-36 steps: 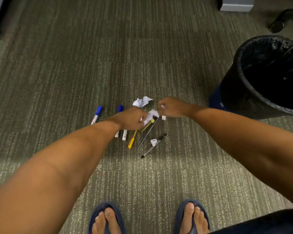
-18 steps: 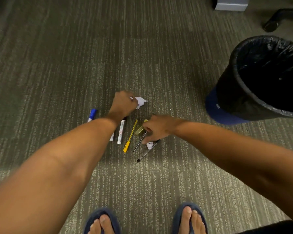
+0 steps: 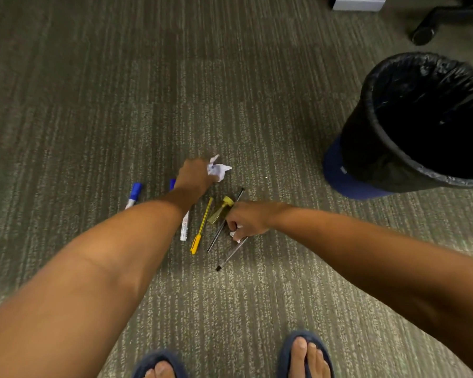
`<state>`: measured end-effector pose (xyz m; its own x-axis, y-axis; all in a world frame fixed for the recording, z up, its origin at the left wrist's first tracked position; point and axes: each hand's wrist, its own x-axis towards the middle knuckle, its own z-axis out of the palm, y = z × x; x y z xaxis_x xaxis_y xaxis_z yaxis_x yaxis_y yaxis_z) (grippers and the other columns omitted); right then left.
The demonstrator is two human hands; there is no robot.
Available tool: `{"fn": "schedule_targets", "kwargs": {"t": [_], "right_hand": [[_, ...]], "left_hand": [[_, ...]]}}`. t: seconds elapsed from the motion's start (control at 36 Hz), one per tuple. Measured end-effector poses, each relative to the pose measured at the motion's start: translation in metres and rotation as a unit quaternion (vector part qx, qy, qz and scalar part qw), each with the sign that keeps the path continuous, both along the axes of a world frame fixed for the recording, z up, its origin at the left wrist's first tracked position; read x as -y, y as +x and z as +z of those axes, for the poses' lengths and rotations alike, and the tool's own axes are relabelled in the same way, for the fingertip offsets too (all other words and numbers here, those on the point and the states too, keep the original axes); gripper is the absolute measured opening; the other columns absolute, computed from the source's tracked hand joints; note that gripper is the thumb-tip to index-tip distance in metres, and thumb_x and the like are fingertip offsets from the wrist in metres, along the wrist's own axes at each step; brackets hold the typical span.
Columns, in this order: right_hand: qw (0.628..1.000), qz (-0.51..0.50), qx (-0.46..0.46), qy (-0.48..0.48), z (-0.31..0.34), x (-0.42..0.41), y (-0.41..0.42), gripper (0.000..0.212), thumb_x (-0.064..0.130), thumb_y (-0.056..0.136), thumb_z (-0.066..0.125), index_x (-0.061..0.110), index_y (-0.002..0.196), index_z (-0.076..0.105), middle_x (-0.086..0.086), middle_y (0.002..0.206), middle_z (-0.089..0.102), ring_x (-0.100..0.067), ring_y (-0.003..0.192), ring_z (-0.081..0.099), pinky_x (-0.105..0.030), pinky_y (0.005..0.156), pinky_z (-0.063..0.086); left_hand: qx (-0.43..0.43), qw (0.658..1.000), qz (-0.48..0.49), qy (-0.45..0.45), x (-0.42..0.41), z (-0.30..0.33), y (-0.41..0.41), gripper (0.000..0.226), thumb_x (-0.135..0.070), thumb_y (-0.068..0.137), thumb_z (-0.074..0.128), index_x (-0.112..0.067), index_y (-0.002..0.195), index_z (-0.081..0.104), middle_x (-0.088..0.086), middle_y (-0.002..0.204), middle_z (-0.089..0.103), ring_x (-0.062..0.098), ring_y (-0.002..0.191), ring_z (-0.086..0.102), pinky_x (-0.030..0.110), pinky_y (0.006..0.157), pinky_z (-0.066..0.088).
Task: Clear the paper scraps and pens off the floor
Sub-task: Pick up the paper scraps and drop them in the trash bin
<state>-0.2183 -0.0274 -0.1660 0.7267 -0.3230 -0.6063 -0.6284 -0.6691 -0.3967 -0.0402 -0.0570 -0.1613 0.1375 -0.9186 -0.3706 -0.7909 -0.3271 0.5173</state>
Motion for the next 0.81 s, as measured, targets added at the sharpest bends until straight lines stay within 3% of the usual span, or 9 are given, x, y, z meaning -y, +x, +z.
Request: {"fn": "schedule_targets", "kwargs": {"t": [0.17, 0.31, 0.39, 0.44, 0.53, 0.64, 0.69, 0.75, 0.81], "right_hand": [[0.989, -0.131, 0.061, 0.037, 0.025, 0.026, -0.013, 0.02, 0.032, 0.094, 0.062, 0.015, 0.103, 0.068, -0.002, 0.108, 0.068, -0.014, 0.091, 0.06, -0.026, 0.07, 0.04], [0.955, -0.256, 0.149, 0.012, 0.069, 0.059, -0.025, 0.018, 0.031, 0.095, 0.058, 0.018, 0.105, 0.066, 0.006, 0.098, 0.061, -0.009, 0.087, 0.059, -0.028, 0.077, 0.049], [0.928, -0.314, 0.195, -0.042, 0.098, 0.077, -0.035, 0.019, 0.032, 0.097, 0.056, 0.019, 0.105, 0.067, 0.006, 0.096, 0.062, -0.006, 0.085, 0.058, -0.02, 0.065, 0.04], [0.906, -0.355, 0.222, -0.066, 0.118, 0.088, -0.041, 0.015, 0.03, 0.097, 0.057, 0.02, 0.101, 0.067, 0.01, 0.087, 0.061, -0.001, 0.07, 0.058, -0.018, 0.056, 0.041], [0.85, -0.433, 0.285, -0.095, 0.155, 0.102, -0.05, 0.014, 0.027, 0.096, 0.057, 0.019, 0.089, 0.066, 0.007, 0.07, 0.062, 0.001, 0.045, 0.055, -0.02, 0.043, 0.043], [0.734, -0.559, 0.367, -0.119, 0.204, 0.117, -0.073, 0.021, 0.029, 0.093, 0.053, 0.022, 0.075, 0.059, 0.005, 0.063, 0.056, -0.006, 0.051, 0.053, -0.026, 0.048, 0.043], [0.692, -0.598, 0.375, -0.149, 0.221, 0.123, -0.09, 0.02, 0.031, 0.09, 0.054, 0.023, 0.073, 0.056, 0.004, 0.066, 0.056, -0.01, 0.06, 0.055, -0.03, 0.057, 0.044], [0.649, -0.63, 0.381, -0.188, 0.233, 0.126, -0.107, 0.021, 0.031, 0.089, 0.056, 0.025, 0.069, 0.055, 0.006, 0.067, 0.056, -0.012, 0.064, 0.056, -0.033, 0.064, 0.046], [0.611, -0.664, 0.366, -0.227, 0.241, 0.126, -0.127, 0.019, 0.033, 0.088, 0.056, 0.027, 0.071, 0.057, 0.006, 0.072, 0.061, -0.015, 0.073, 0.063, -0.036, 0.071, 0.054]], "left_hand": [[0.015, 0.999, -0.03, -0.001, -0.001, 0.004, 0.005, 0.037, -0.03, 0.082, 0.073, 0.003, 0.098, 0.068, 0.026, 0.1, 0.068, 0.039, 0.095, 0.066, 0.038, 0.074, 0.049], [-0.008, 0.999, -0.01, -0.04, 0.001, 0.024, -0.001, 0.032, -0.026, 0.083, 0.069, 0.004, 0.095, 0.069, 0.026, 0.094, 0.069, 0.038, 0.089, 0.067, 0.033, 0.065, 0.044], [-0.031, 0.997, -0.005, -0.067, 0.011, 0.046, -0.015, 0.032, -0.028, 0.084, 0.067, 0.0, 0.1, 0.071, 0.022, 0.095, 0.071, 0.033, 0.087, 0.068, 0.029, 0.064, 0.044], [-0.042, 0.995, -0.01, -0.089, 0.019, 0.064, -0.03, 0.036, -0.034, 0.086, 0.066, -0.002, 0.099, 0.073, 0.02, 0.094, 0.072, 0.029, 0.083, 0.067, 0.029, 0.064, 0.044], [-0.107, 0.985, -0.003, -0.138, 0.031, 0.096, -0.058, 0.042, -0.039, 0.084, 0.067, 0.001, 0.089, 0.074, 0.02, 0.084, 0.07, 0.025, 0.072, 0.063, 0.035, 0.062, 0.047], [-0.196, 0.956, -0.016, -0.219, 0.046, 0.14, -0.099, 0.021, -0.03, 0.085, 0.068, -0.015, 0.071, 0.063, -0.002, 0.057, 0.054, 0.001, 0.047, 0.042, 0.017, 0.041, 0.028], [-0.215, 0.949, -0.02, -0.229, 0.055, 0.163, -0.12, 0.015, -0.03, 0.086, 0.066, -0.018, 0.078, 0.064, -0.009, 0.061, 0.053, -0.001, 0.052, 0.044, 0.011, 0.04, 0.031], [-0.236, 0.944, -0.027, -0.227, 0.066, 0.179, -0.142, 0.019, -0.03, 0.086, 0.066, -0.012, 0.091, 0.068, -0.002, 0.076, 0.061, 0.007, 0.062, 0.053, 0.009, 0.044, 0.033], [-0.252, 0.944, -0.04, -0.209, 0.074, 0.191, -0.165, 0.032, -0.03, 0.088, 0.066, -0.005, 0.107, 0.067, 0.005, 0.098, 0.068, 0.015, 0.083, 0.062, 0.015, 0.059, 0.042]]}}
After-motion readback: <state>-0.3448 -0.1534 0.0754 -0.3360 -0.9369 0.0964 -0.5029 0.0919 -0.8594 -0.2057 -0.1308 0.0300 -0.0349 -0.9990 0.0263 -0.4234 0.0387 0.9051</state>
